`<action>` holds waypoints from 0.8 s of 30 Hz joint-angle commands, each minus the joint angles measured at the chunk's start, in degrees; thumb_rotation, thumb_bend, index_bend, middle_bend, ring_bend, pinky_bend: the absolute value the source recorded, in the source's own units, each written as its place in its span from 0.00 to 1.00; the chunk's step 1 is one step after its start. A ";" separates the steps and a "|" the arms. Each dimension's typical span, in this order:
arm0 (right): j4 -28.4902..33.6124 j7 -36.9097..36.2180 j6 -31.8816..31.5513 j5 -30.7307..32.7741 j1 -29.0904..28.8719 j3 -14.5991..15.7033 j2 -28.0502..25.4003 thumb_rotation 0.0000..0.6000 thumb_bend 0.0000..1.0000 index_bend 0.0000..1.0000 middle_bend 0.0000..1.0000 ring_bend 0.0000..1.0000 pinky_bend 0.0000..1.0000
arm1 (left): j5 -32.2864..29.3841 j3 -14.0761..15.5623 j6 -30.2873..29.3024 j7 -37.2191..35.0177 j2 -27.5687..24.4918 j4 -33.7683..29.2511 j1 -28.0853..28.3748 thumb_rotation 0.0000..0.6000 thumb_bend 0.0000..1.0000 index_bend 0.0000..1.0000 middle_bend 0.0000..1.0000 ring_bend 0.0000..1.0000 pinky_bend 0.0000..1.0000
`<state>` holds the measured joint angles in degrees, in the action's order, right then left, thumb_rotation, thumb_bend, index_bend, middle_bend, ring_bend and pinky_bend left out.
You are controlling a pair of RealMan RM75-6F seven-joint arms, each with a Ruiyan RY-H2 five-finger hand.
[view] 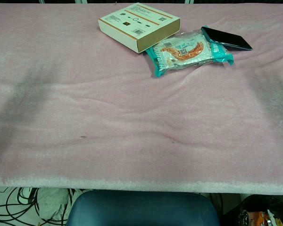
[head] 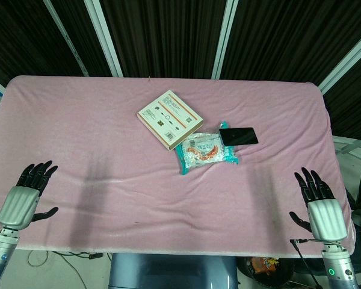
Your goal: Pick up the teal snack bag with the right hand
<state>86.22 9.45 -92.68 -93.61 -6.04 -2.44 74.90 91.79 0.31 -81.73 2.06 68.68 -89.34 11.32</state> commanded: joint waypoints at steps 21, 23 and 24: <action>1.31 -0.35 0.62 -0.89 -0.14 -0.08 -0.68 1.00 0.07 0.00 0.00 0.00 0.22 | -0.20 -0.07 0.05 0.34 0.01 0.13 -0.02 1.00 0.00 0.00 0.00 0.00 0.00; 1.53 -0.16 1.07 -0.83 -0.28 -0.04 -0.86 1.00 0.06 0.00 0.00 0.00 0.22 | -0.36 -0.13 0.17 0.53 0.06 0.18 0.02 1.00 0.00 0.00 0.00 0.00 0.00; 1.63 -0.11 1.19 -0.80 -0.32 -0.05 -0.92 1.00 0.06 0.00 0.00 0.00 0.22 | -0.43 -0.15 0.22 0.59 0.09 0.20 0.03 1.00 0.00 0.00 0.00 0.00 0.00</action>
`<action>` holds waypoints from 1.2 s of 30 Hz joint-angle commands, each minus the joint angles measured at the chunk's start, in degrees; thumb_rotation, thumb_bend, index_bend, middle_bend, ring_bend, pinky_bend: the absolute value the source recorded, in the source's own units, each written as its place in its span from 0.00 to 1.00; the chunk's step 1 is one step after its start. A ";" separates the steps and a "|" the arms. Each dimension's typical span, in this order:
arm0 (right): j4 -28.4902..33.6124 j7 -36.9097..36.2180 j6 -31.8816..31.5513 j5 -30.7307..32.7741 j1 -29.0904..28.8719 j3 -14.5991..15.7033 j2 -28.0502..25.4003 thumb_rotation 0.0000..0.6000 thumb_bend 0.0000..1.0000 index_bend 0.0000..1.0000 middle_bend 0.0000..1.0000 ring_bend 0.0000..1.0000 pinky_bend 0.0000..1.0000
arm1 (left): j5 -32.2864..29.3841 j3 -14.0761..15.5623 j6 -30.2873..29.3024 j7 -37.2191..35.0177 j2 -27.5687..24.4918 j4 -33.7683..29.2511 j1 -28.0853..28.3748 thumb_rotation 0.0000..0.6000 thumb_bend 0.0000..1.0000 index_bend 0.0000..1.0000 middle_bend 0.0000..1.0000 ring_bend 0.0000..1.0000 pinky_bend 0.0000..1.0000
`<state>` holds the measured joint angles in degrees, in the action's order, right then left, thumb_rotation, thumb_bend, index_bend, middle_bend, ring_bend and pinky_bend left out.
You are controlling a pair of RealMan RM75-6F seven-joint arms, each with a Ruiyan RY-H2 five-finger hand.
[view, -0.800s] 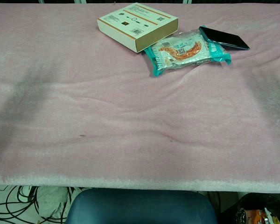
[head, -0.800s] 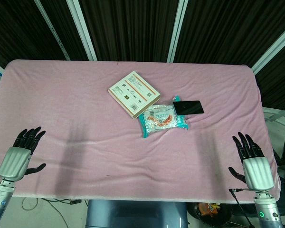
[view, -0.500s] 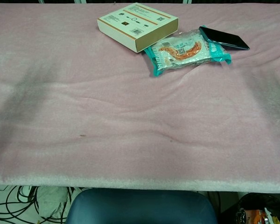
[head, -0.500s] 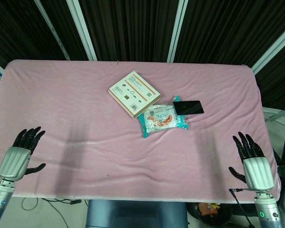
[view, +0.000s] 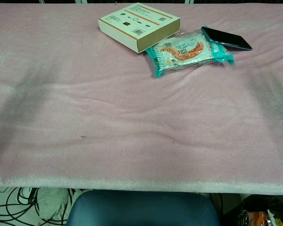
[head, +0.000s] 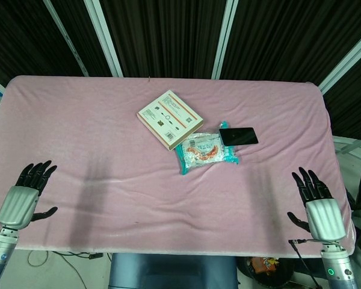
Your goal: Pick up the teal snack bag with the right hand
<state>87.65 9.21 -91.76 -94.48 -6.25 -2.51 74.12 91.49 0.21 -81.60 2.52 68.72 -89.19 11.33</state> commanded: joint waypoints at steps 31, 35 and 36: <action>-15.33 14.58 37.70 20.14 -33.37 -16.89 23.01 1.00 0.14 0.06 0.10 0.08 0.26 | -5.44 -1.27 4.90 -1.32 -1.07 -1.55 1.25 1.00 0.00 0.00 0.00 0.00 0.00; -23.16 13.45 40.60 21.40 -37.11 -17.23 27.97 1.00 0.14 0.06 0.09 0.08 0.26 | -6.29 -1.51 5.57 -1.84 -1.18 -1.81 1.42 1.00 0.00 0.00 0.00 0.00 0.00; -25.14 13.01 41.03 21.49 -37.91 -17.25 29.18 1.00 0.14 0.05 0.08 0.07 0.26 | -6.51 -1.59 5.71 -1.91 -1.23 -1.83 1.46 1.00 0.00 0.00 0.00 0.00 0.00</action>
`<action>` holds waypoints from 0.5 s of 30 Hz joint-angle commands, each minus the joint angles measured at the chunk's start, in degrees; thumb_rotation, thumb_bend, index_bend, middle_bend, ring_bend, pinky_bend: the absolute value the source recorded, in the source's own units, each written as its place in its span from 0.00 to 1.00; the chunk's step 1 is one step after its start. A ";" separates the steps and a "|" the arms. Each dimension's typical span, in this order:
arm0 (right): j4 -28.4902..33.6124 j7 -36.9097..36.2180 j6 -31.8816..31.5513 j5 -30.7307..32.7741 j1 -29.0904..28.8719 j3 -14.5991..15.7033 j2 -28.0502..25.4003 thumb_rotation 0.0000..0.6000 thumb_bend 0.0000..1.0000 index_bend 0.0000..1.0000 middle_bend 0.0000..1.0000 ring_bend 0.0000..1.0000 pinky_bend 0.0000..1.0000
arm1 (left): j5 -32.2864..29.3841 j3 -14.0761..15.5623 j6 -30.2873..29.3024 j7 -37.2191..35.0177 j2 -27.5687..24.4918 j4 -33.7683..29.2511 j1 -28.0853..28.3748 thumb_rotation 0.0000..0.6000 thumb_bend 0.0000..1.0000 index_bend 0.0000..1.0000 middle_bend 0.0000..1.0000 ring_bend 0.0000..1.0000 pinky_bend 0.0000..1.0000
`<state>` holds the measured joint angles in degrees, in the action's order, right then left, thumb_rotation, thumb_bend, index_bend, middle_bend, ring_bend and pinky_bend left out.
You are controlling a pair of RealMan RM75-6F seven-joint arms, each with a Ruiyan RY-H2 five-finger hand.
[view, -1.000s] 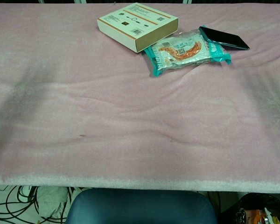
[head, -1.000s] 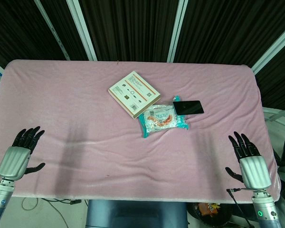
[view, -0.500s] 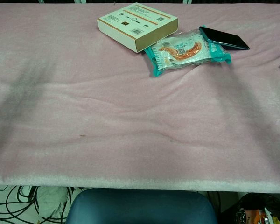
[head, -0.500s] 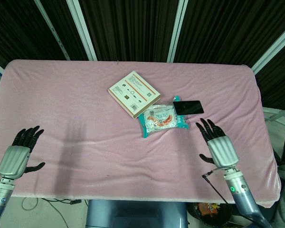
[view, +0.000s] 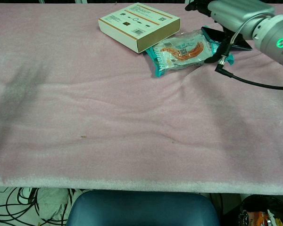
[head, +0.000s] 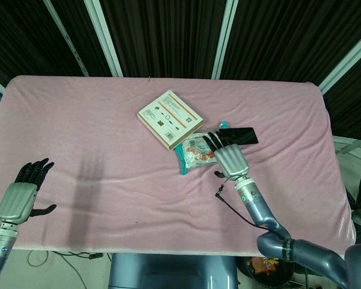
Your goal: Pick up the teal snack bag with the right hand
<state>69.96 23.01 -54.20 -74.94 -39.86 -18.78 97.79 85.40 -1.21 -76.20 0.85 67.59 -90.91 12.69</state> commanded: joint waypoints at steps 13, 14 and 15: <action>-31.85 -6.80 9.31 0.26 -12.47 1.09 16.41 1.00 0.14 0.00 0.01 0.03 0.26 | -2.45 -0.77 1.75 -1.01 -0.55 -0.82 0.49 1.00 0.00 0.00 0.00 0.00 0.00; -33.30 -7.14 9.67 0.04 -12.77 1.45 16.93 1.00 0.15 0.04 0.05 0.06 0.27 | -2.53 -0.80 1.81 -1.05 -0.58 -0.87 0.51 1.00 0.00 0.00 0.00 0.00 0.00; -34.59 -7.61 10.05 -0.13 -12.99 1.80 17.42 1.00 0.18 0.13 0.13 0.12 0.30 | -2.59 -0.82 1.85 -1.09 -0.60 -0.93 0.53 1.00 0.00 0.00 0.00 0.00 0.00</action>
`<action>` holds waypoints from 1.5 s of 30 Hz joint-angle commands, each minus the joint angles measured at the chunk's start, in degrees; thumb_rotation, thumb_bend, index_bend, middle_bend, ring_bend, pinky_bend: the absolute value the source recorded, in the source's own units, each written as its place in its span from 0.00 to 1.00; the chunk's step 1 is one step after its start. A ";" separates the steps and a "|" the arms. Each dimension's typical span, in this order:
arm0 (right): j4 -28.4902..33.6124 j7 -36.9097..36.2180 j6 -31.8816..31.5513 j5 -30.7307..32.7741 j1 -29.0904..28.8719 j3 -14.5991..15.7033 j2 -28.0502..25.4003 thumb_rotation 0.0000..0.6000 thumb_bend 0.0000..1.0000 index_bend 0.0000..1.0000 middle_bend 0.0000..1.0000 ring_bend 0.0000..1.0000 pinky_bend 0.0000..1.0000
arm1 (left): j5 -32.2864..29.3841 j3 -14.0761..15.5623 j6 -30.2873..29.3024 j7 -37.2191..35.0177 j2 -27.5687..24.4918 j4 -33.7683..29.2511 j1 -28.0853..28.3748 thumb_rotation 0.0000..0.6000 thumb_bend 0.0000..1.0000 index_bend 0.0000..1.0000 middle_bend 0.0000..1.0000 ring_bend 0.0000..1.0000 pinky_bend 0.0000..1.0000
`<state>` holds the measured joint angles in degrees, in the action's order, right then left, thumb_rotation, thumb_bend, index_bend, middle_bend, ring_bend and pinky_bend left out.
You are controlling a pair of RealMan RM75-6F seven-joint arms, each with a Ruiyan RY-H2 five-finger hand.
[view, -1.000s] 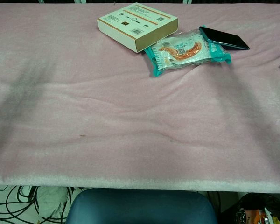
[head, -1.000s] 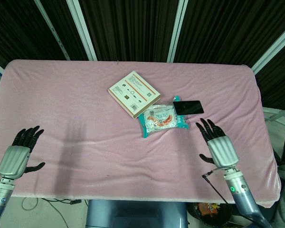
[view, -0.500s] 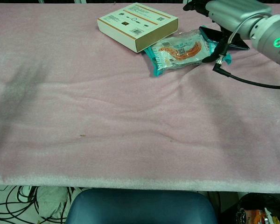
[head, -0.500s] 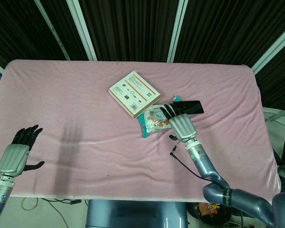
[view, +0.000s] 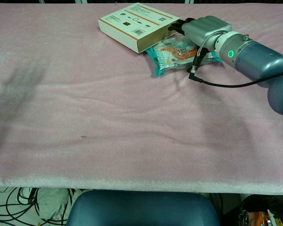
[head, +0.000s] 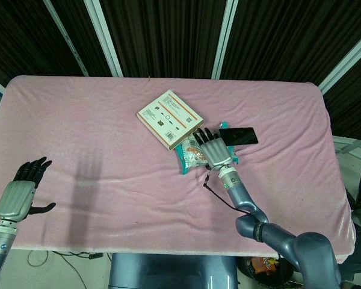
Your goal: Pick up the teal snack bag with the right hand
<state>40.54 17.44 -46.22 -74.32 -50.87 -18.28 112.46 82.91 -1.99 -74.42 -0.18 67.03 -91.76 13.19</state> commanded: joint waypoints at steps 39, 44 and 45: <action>50.66 -8.58 -35.42 -12.12 20.67 9.86 -32.35 1.00 0.47 0.83 0.72 0.69 0.74 | 4.17 0.98 -3.68 0.86 0.64 0.22 -0.82 1.00 0.00 0.00 0.00 0.00 0.00; 57.92 -9.33 -41.40 -16.13 26.20 13.97 -36.89 1.00 0.47 0.83 0.72 0.69 0.74 | 5.27 1.27 -4.52 0.99 0.84 0.60 -1.02 1.00 0.00 0.00 0.00 0.00 0.00; 58.91 -9.51 -42.49 -17.12 27.18 14.82 -37.58 1.00 0.47 0.83 0.72 0.69 0.74 | 5.48 1.31 -4.69 1.05 0.88 0.69 -1.05 1.00 0.00 0.00 0.00 0.00 0.00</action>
<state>96.76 8.18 -86.10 -89.04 -26.29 -5.79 77.09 88.25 -0.73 -78.99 0.82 67.87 -91.15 12.18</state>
